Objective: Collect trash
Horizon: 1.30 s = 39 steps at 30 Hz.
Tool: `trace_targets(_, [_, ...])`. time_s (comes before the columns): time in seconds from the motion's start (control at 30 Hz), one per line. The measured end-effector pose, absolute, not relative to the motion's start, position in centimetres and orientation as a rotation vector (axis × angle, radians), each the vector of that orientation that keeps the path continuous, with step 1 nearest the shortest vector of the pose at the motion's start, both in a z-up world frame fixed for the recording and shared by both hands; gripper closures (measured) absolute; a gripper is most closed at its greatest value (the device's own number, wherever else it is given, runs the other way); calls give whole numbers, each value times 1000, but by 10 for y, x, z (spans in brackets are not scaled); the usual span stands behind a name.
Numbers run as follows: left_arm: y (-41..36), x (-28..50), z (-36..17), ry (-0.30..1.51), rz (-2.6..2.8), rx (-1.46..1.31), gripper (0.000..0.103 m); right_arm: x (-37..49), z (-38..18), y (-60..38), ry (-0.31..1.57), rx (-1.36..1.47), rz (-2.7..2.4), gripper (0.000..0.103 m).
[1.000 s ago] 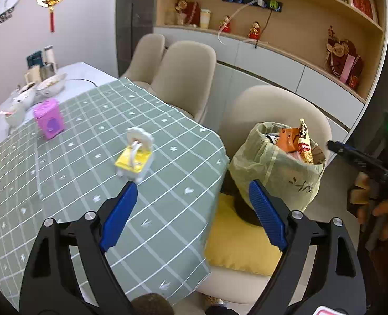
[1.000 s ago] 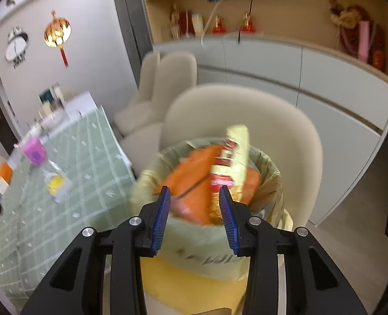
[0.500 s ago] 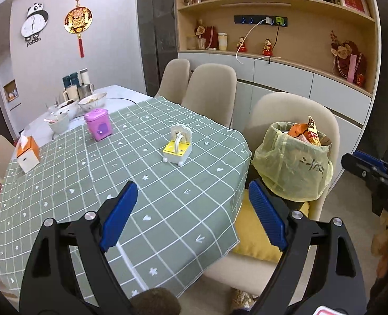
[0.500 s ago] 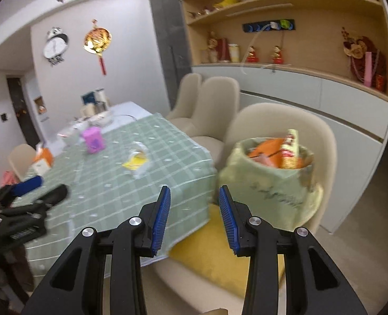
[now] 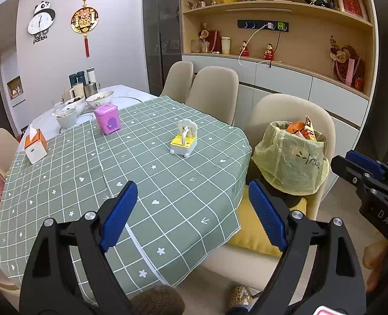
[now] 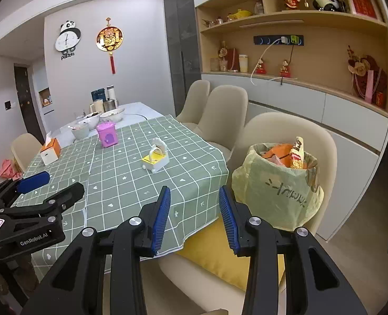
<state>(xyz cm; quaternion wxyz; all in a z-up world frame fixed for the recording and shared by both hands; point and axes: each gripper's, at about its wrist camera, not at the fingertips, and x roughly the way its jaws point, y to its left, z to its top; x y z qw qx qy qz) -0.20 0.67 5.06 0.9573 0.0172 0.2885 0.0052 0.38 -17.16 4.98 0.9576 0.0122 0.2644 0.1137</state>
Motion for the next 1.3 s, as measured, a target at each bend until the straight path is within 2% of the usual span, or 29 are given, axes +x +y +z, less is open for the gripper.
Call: trace_targets(1.3, [10, -14, 60, 559, 10, 21, 21, -5, 52, -166, 520, 16, 228, 66])
